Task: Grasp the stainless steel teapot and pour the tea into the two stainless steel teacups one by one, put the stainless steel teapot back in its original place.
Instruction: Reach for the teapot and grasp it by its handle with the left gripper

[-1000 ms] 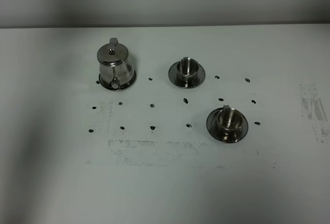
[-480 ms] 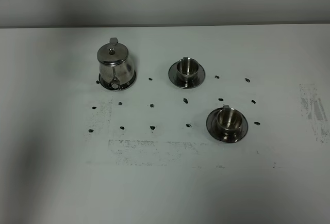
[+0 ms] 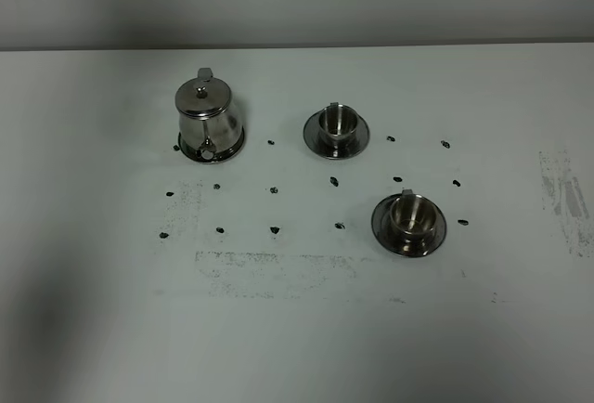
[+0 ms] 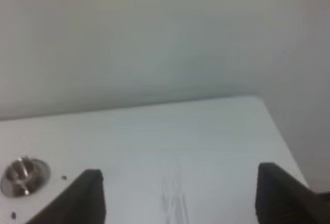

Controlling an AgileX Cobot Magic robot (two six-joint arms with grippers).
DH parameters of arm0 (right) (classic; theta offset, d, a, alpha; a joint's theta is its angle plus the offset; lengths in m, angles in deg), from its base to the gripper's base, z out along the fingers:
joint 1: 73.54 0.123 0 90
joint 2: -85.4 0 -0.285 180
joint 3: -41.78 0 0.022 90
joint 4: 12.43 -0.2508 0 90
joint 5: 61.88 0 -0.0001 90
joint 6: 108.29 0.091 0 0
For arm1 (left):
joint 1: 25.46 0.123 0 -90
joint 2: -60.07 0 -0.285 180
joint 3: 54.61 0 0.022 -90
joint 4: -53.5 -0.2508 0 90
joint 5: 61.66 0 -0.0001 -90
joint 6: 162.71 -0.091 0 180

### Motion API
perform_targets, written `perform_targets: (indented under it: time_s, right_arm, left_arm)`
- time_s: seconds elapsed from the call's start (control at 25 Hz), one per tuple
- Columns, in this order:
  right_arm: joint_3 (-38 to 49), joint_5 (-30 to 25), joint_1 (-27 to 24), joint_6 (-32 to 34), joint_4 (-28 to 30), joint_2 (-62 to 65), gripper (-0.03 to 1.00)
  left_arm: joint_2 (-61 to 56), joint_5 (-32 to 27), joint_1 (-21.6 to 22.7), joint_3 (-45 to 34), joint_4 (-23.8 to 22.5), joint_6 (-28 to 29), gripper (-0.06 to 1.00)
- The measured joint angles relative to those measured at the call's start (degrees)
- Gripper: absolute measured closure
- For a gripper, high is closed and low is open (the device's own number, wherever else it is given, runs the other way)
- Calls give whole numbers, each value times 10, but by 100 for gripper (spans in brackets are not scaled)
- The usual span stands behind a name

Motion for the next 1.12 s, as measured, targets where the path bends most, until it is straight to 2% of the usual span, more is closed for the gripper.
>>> perform_targets:
  time_s: [0.28,0.44,0.68,1.12]
  right_arm:
    - [166,63,0,10,10,148,37]
    - [217,79,0,10,13,223,37]
    - [243,59,0,-2,14,244,37]
    - [304,-18,0,-5,13,244,37]
  left_arm:
    - [-24,0,0,-42,0,-23,25]
    - [-24,0,0,-48,0,-30,25]
    - [-24,0,0,-49,0,-35,25]
    - [-24,0,0,-49,0,-38,25]
